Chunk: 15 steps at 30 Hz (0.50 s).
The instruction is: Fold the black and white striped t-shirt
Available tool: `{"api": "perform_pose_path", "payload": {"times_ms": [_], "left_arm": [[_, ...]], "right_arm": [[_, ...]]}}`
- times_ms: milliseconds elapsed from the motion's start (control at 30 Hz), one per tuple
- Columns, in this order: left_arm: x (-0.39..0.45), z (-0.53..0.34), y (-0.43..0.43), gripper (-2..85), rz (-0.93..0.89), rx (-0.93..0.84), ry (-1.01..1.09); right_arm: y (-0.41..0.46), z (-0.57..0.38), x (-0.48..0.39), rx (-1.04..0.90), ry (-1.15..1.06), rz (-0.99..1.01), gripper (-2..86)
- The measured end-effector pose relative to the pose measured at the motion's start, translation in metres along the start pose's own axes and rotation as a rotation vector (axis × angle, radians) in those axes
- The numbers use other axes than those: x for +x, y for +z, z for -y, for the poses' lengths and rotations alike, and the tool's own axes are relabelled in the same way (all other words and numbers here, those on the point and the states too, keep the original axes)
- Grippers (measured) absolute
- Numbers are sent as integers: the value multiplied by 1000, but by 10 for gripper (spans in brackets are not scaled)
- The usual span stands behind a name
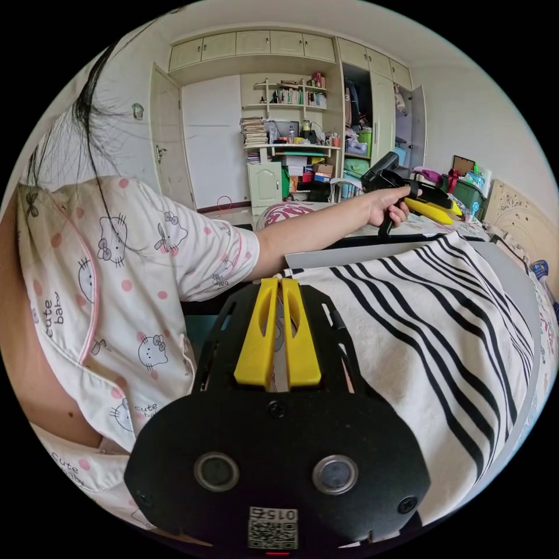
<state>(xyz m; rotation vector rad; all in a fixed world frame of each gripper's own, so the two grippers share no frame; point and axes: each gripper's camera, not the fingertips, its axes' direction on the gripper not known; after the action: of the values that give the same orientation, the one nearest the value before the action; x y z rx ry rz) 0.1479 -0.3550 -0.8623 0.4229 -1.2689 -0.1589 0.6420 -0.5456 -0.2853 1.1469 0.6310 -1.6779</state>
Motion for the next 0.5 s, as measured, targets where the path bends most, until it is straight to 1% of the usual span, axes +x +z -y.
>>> {"api": "perform_pose_path", "payload": {"times_ms": [67,133,200,233,367,400,500], "left_arm": [[13,1,13,105,50,-44,18],[34,3,39,81,43,-160,88],[50,2,50,51,62,-201,138],[60,-1,53,33,96,-203,164],[92,-8,64,16,191,-189,245],[102,-11,71,15,248,-193,272],[123,-18,100,13,403,-283,322]], "right_arm": [[2,-8,5,3,-4,0,0],[6,-15,14,2,5,9,1],[12,-20,22,-8,23,27,1],[17,-24,26,-17,30,33,2],[29,-36,34,-36,25,28,3],[33,-40,38,-42,32,33,3],[46,-46,53,-58,67,66,4]]}}
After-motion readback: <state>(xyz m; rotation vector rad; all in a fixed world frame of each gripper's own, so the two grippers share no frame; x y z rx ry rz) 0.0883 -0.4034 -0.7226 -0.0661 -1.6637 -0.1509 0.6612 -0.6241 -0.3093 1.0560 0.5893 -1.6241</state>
